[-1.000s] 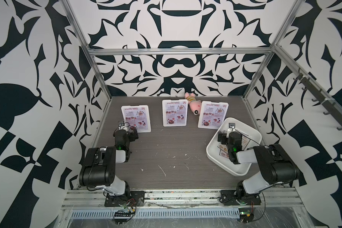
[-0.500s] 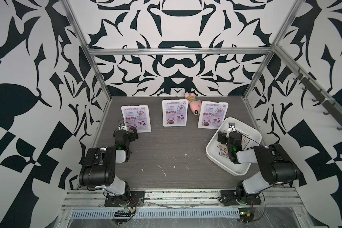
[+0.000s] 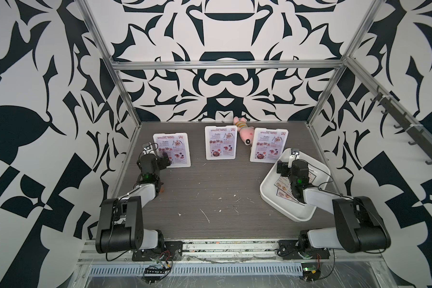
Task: Replace the menus in the menu holders
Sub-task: Move the menu holder to the center of the board.
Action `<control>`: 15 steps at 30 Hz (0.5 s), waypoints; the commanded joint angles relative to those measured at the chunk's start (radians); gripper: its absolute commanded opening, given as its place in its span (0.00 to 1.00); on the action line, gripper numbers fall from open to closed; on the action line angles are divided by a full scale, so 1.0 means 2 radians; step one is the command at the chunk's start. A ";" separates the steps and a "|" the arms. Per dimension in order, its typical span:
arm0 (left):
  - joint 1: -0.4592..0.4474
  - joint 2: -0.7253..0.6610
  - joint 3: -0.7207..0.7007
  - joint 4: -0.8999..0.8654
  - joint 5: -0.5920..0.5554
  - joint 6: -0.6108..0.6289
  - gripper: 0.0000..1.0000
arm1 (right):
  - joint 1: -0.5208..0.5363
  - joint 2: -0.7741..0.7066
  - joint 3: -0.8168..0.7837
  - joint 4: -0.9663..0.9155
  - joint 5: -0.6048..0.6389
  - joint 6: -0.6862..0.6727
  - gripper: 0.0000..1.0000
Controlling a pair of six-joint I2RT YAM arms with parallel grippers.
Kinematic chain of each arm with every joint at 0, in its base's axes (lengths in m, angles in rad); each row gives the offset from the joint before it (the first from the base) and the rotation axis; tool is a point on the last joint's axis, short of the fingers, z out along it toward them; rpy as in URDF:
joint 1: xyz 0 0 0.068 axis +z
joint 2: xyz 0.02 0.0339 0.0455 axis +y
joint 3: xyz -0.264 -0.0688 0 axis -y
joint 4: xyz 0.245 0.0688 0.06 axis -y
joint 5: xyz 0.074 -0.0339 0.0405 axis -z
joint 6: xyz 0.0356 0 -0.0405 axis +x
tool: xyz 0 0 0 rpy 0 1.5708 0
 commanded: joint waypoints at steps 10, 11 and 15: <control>0.004 -0.090 0.052 -0.255 -0.119 -0.179 0.99 | 0.187 -0.103 0.107 -0.213 -0.065 0.032 0.91; 0.006 -0.092 0.055 -0.269 -0.136 -0.189 0.99 | 0.213 -0.091 0.120 -0.217 -0.066 0.036 0.91; 0.024 -0.065 0.085 -0.315 -0.159 -0.214 0.99 | 0.306 -0.013 0.166 -0.192 -0.064 0.049 0.90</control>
